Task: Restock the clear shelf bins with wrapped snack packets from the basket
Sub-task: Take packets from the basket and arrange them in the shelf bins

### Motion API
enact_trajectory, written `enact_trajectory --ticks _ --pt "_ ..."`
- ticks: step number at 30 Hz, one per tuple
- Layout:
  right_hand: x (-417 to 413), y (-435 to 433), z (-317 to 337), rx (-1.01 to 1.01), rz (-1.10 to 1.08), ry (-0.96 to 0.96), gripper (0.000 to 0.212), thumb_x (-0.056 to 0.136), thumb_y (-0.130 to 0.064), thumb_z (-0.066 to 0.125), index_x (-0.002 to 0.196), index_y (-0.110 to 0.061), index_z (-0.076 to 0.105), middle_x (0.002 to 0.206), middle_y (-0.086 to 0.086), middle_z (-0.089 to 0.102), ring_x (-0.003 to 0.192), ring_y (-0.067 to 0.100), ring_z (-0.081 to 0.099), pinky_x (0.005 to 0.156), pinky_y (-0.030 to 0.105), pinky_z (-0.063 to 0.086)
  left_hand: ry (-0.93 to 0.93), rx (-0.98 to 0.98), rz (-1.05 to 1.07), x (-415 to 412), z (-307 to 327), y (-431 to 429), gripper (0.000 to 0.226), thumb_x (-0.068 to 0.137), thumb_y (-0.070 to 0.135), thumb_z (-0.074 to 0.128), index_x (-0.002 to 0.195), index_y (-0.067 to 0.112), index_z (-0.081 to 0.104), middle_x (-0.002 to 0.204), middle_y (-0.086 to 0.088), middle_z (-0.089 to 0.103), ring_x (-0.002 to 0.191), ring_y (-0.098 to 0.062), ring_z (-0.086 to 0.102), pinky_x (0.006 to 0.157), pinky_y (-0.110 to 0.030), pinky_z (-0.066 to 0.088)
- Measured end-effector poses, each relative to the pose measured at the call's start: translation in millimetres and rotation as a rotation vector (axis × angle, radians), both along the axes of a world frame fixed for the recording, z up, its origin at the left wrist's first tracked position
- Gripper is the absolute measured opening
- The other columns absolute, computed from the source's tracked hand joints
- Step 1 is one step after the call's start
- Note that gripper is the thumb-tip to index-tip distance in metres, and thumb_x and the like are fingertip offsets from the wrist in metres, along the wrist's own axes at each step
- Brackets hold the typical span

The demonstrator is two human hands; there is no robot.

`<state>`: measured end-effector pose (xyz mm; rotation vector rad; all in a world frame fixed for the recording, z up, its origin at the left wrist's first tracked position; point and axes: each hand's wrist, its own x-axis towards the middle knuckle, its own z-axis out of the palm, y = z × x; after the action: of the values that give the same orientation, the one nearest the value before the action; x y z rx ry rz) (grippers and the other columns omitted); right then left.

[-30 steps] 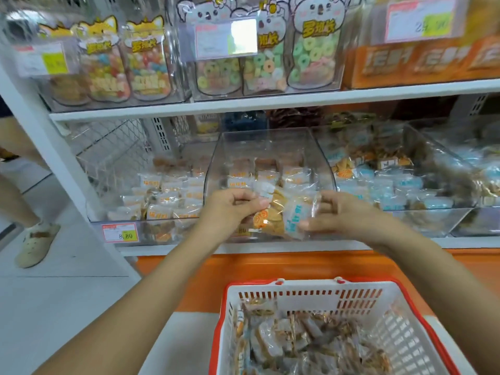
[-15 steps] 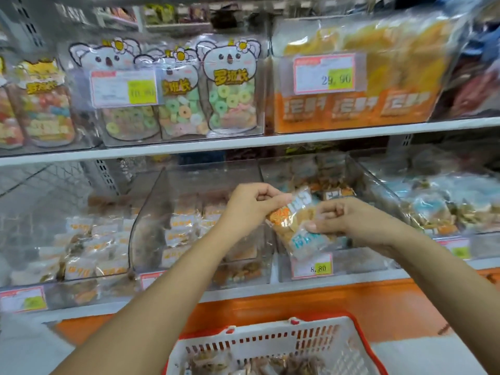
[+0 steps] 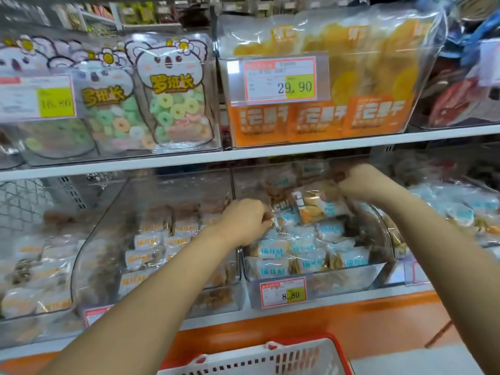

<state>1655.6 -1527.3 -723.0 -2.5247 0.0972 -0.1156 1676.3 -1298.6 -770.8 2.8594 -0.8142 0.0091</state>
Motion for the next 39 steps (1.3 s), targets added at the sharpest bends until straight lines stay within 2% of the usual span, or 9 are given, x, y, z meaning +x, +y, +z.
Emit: enact_trajectory --ticks 3,8,13,18,21,29,33,36,39 --pt "23.3 26.0 20.0 -0.35 0.16 0.082 0.012 0.084 -0.019 0.07 0.084 -0.025 0.06 0.079 -0.008 0.054 0.075 0.014 0.052 0.062 0.022 0.037 -0.078 0.162 -0.041 3.5 -4.2 -3.8 0.035 0.097 0.037 0.047 0.125 0.02 0.059 0.122 -0.005 0.06 0.111 -0.026 0.056 0.096 -0.038 0.043" --pt "57.5 66.6 14.5 -0.447 0.192 0.063 0.025 0.096 -0.006 0.041 0.073 -0.016 0.043 0.077 -0.001 0.049 0.066 0.016 0.044 0.07 0.031 0.038 -0.148 0.185 -0.044 7.6 -9.8 -3.4 0.04 0.096 0.035 0.047 0.136 0.031 0.049 0.133 -0.003 0.054 0.117 -0.024 0.053 0.098 -0.035 0.039" --pt "68.7 99.4 -0.4 -0.635 0.228 0.125 0.013 0.092 -0.004 0.045 0.08 -0.009 0.047 0.082 0.005 0.051 0.067 0.02 0.05 0.062 0.03 0.042 -0.155 0.22 -0.023 9.7 -10.8 -6.5 0.043 0.097 0.03 0.047 0.14 0.034 0.042 0.133 -0.004 0.052 0.119 -0.024 0.051 0.099 -0.036 0.036" --pt "67.4 99.2 -28.7 -0.415 0.216 0.076 0.019 0.096 -0.013 0.037 0.085 -0.017 0.053 0.092 0.011 0.062 0.068 0.021 0.055 0.058 0.028 0.039 -0.137 0.234 0.018 15.0 -13.4 -9.2 0.041 0.093 0.031 0.052 0.134 0.029 0.052 0.127 -0.004 0.054 0.12 -0.023 0.049 0.102 -0.036 0.032" --pt "51.3 90.5 -50.1 -0.49 0.126 -0.111 0.034 0.091 -0.002 0.045 0.124 -0.01 0.044 0.112 0.015 0.053 0.086 0.029 0.058 0.071 0.038 0.047 -0.147 0.258 0.029 16.0 -16.4 -11.8 0.034 0.092 0.028 0.054 0.125 0.023 0.058 0.121 -0.004 0.055 0.115 -0.023 0.05 0.099 -0.036 0.033" --pt "-10.9 81.2 -86.7 -0.21 0.185 -0.13 0.042 0.087 0.004 0.05 0.128 -0.002 0.058 0.128 0.023 0.056 0.12 0.037 0.049 0.101 0.034 0.034 -0.217 -0.002 -0.022 -16.5 -16.6 2.5 0.03 0.094 0.025 0.046 0.115 0.018 0.066 0.115 -0.009 0.066 0.108 -0.028 0.057 0.094 -0.032 0.037" --pt "-59.6 99.2 -83.5 -0.07 0.036 -0.446 0.011 0.093 -0.017 0.056 0.095 -0.008 0.061 0.093 0.01 0.062 0.083 0.026 0.057 0.07 0.032 0.04 -0.253 -0.42 -0.159 -76.6 -37.5 27.4 0.024 0.094 0.019 0.05 0.105 0.01 0.068 0.107 -0.008 0.068 0.104 -0.024 0.057 0.091 -0.026 0.034" --pt "-116.4 125.3 -98.1 -0.057 0.097 -0.501 0.037 0.095 -0.031 0.058 0.064 -0.018 0.041 0.056 -0.007 0.039 0.051 0.007 0.037 0.048 0.025 0.025 -0.244 -0.683 -0.057 -129.7 -60.6 62.7 0.024 0.095 0.022 0.048 0.076 0.012 0.058 0.07 0.005 0.051 0.067 -0.01 0.047 0.064 -0.016 0.033" --pt "-155.7 152.3 -145.5 -0.139 0.203 -0.322 0.05 0.094 -0.037 0.056 0.056 -0.023 0.028 0.048 -0.005 0.034 0.045 0.012 0.034 0.044 0.028 0.021 -0.097 -0.61 0.097 -169.1 -104.5 104.2 0.039 0.095 0.036 0.042 0.063 0.014 0.043 0.055 0.006 0.039 0.053 -0.01 0.043 0.054 -0.026 0.032"
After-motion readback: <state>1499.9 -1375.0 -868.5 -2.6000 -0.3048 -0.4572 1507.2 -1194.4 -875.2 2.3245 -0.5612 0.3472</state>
